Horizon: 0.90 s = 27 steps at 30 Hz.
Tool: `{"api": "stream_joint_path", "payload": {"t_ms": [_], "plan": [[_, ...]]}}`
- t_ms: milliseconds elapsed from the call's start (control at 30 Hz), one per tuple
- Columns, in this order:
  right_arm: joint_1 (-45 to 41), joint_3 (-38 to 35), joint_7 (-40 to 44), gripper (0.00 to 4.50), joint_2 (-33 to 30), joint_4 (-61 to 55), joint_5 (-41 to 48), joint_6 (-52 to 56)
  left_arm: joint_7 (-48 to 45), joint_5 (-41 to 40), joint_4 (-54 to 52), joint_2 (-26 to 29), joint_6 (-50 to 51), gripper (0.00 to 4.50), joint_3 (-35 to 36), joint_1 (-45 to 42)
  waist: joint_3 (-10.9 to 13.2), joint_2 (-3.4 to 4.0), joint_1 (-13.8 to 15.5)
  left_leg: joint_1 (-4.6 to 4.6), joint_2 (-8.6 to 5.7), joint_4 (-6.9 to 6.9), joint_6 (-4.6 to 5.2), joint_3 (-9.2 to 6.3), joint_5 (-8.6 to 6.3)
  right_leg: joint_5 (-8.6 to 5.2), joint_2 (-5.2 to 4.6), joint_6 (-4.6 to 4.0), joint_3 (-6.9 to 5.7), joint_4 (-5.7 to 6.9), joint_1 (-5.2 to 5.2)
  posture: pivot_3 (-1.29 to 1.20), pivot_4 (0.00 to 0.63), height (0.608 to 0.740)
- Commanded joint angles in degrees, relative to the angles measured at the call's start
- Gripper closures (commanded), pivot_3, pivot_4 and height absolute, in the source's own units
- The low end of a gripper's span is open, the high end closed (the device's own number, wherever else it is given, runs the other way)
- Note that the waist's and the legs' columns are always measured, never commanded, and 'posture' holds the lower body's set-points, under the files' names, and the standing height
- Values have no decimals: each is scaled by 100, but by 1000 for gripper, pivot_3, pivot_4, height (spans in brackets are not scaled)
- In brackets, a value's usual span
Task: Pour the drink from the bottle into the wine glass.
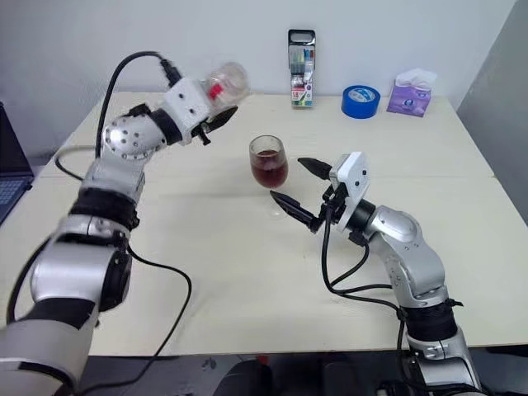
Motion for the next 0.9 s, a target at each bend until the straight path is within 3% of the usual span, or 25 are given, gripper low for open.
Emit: {"api": "stream_joint_path", "payload": {"t_ms": [33, 233, 400, 667, 900], "plan": [[515, -10, 549, 0, -348, -546, 267, -182, 724, -851, -1639, -79, 1446, 2842, 996, 910, -5, -5, -12, 2, 1, 0, 0, -1, 0, 0, 1, 0, 3, 0, 0, 0, 150, 740], [963, 84, 1182, 0, -682, -511, 306, -432, 1755, -1532, -3106, -550, 2387, 2842, 2030, 2570, -8, -11, -17, 9, 1, 21, 1, -2, 0, 0, 4, -1, 9, 23, 5, 0, 150, 740], [960, 125, 1332, 0, -687, -293, 277, -506, 1653, -2030, -3367, -881, 2354, 2842, 2273, 3271, -18, -27, 78, 17, 2, 61, 3, -19, -2, 5, 8, 0, -6, 30, 38, 0, 150, 740], [685, 216, 1219, 0, -539, -11, 234, -360, 1073, -2272, -2495, -1118, 1585, 2842, 2207, 3424, -27, -42, 94, 29, 1, 62, 3, -23, -2, 7, 7, 2, -11, 23, 56, 0, 150, 740], [648, 183, 1135, 0, -554, -18, 265, -208, 904, -1964, -1180, -1002, 880, 2842, 2007, 3066, -28, -43, 86, 30, 1, 61, 5, -23, -3, 7, 7, 2, -12, 23, 56, 0, 150, 740]]}}
